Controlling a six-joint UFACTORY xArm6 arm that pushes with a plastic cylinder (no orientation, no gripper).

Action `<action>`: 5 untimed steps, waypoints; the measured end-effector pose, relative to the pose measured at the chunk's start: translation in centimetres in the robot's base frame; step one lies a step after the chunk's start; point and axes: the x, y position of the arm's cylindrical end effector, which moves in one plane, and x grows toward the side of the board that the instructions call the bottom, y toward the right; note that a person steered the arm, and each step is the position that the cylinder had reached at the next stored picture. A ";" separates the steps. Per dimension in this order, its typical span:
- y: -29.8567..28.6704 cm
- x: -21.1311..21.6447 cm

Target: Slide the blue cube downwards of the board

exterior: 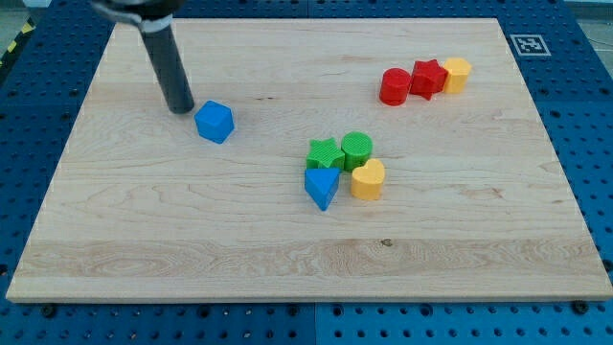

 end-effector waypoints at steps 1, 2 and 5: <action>3.1 -1.4; 4.6 0.4; 5.1 4.6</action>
